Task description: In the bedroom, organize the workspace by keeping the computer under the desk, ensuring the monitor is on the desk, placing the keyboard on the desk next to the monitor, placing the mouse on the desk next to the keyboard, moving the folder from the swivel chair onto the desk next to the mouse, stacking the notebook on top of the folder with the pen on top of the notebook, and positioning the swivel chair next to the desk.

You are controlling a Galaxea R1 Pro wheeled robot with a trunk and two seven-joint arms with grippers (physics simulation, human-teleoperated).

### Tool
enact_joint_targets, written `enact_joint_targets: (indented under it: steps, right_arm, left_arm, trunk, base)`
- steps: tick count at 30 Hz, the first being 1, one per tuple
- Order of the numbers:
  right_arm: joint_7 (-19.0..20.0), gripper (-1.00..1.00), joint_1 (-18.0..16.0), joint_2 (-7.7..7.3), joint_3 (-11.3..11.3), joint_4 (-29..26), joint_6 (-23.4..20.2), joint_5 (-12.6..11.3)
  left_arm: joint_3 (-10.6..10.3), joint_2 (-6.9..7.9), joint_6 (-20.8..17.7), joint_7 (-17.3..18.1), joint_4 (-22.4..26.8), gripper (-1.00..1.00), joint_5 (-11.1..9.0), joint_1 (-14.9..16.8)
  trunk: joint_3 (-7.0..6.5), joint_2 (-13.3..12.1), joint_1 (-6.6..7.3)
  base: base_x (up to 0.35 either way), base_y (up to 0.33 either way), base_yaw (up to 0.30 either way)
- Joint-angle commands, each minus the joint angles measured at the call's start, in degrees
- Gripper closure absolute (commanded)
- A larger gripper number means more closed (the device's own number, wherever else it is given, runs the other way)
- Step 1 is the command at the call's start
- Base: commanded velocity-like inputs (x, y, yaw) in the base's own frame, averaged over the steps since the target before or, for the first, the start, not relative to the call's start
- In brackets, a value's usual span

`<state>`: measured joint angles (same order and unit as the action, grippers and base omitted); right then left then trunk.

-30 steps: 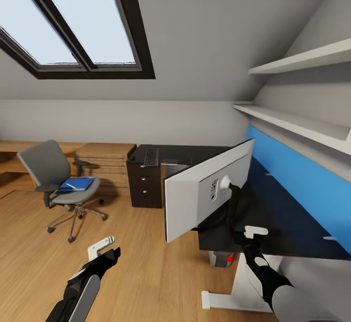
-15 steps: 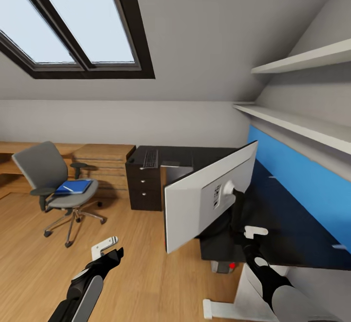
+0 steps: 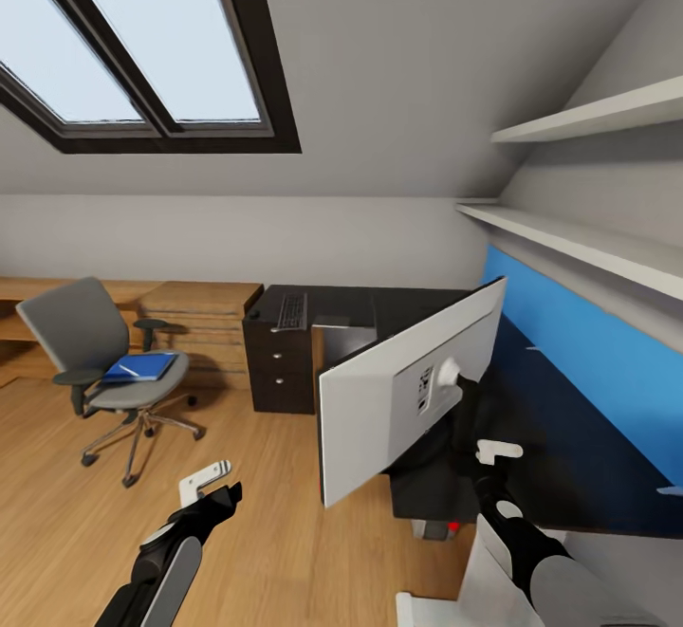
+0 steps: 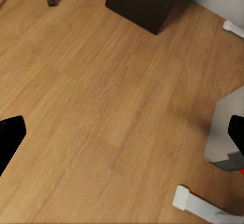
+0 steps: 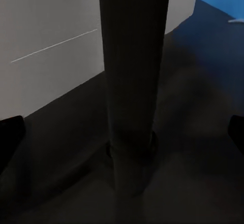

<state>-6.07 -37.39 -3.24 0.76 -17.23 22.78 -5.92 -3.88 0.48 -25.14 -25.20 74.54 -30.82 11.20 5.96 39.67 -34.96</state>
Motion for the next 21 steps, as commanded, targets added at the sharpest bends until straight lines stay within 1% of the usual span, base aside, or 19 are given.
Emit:
enact_joint_targets:
  steps: [1,3,8,15,21]
  right_arm:
    - [0.1,-1.00,-0.1,-0.01,0.1,0.1,0.2,-0.6]
    - [0.1,-1.00,-0.1,-0.01,0.1,0.1,0.2,-0.6]
    - [0.0,-1.00,-0.1,-0.14,0.1,0.0,0.5,-0.6]
    - [-0.1,-1.00,-0.1,-0.51,0.0,0.9,6.5,-0.7]
    - [-0.2,-1.00,-0.1,-0.54,0.1,1.3,7.3,-0.7]
  left_arm:
    - [-0.1,0.05,-0.1,-0.6,0.1,-1.00,-0.6,0.0]
    - [-0.2,0.05,-0.1,-0.6,0.1,-1.00,-0.5,0.0]
    - [-0.2,0.05,-0.1,-0.6,0.1,-1.00,-0.5,0.0]
    - [-0.2,0.03,-0.1,-0.6,0.1,-1.00,-0.6,0.0]
    - [-0.6,0.01,-0.1,-0.6,0.1,-1.00,-0.6,0.0]
  trunk:
    - [0.10,0.1,-0.04]
    - [0.10,0.1,-0.04]
    - [0.10,0.1,-0.04]
    - [0.10,0.1,-0.04]
    - [0.10,0.1,-0.04]
  base:
    - [0.200,0.000,0.000]
    - [0.173,0.000,0.000]
    - [0.043,0.000,0.000]
    - [0.003,0.000,0.000]
    - [0.000,0.000,0.000]
